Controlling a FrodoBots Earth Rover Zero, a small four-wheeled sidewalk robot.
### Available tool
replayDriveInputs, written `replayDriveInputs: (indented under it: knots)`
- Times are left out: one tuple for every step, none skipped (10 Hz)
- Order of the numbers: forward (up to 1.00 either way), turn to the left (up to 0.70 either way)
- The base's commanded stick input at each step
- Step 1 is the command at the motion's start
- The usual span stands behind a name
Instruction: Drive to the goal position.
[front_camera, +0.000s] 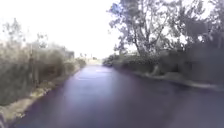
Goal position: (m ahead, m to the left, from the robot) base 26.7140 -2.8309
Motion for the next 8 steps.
replayDriveInputs:
  knots:
    - [1.0, 0.0]
    - [1.0, 0.0]
    - [1.0, 0.0]
    - [1.0, 0.0]
    - [1.0, 0.0]
    - [1.0, 0.0]
    - [1.0, 0.0]
    - [1.0, 0.0]
